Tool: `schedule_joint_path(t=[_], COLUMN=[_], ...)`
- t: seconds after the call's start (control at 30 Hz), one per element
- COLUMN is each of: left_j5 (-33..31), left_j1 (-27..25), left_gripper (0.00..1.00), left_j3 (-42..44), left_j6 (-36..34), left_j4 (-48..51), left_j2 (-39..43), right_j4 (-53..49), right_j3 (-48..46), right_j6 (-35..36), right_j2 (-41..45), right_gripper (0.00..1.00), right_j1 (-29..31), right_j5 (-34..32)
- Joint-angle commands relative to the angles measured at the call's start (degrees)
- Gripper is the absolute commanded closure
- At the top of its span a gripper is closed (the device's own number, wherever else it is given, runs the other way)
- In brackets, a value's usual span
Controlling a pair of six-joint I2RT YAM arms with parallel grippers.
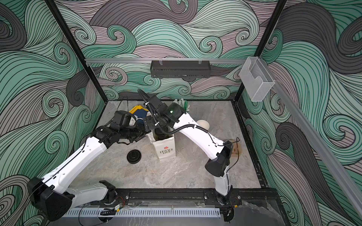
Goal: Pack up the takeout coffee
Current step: 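Lift the right gripper out of the bag while the left gripper releases the bag edge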
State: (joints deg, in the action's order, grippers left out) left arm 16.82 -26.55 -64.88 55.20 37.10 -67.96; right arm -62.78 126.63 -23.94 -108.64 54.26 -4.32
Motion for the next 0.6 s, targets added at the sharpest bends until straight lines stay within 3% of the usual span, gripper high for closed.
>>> schedule_joint_path(t=[0.0, 0.2, 0.37, 0.43, 0.57], left_j5=[-1.9, -9.9, -18.9, -25.1, -35.2], left_j1=[-0.1, 0.0, 0.1, 0.2, 0.2], left_gripper=[0.37, 0.11, 0.09, 0.09, 0.1], left_j3=[-1.3, -2.6, -2.7, -2.7, -1.8], left_j6=[-0.5, -2.2, -4.3, -7.2, -13.8], left_j4=[-4.0, 1.3, 2.8, 2.5, -1.4], left_j2=[3.5, 8.9, 13.4, 14.6, 14.8], right_j4=[3.9, 4.4, 3.5, 2.9, 3.1], right_j3=[-0.7, -5.5, -14.6, -20.8, -29.0], right_j6=[4.8, 5.6, 1.0, -2.6, -8.0], right_j2=[6.7, 16.1, 24.0, 27.2, 29.7], right_gripper=[0.17, 0.16, 0.21, 0.24, 0.3], right_j1=[0.8, 0.5, -2.5, -6.1, -14.4], right_j5=[3.6, 1.3, -9.8, -14.6, -17.6])
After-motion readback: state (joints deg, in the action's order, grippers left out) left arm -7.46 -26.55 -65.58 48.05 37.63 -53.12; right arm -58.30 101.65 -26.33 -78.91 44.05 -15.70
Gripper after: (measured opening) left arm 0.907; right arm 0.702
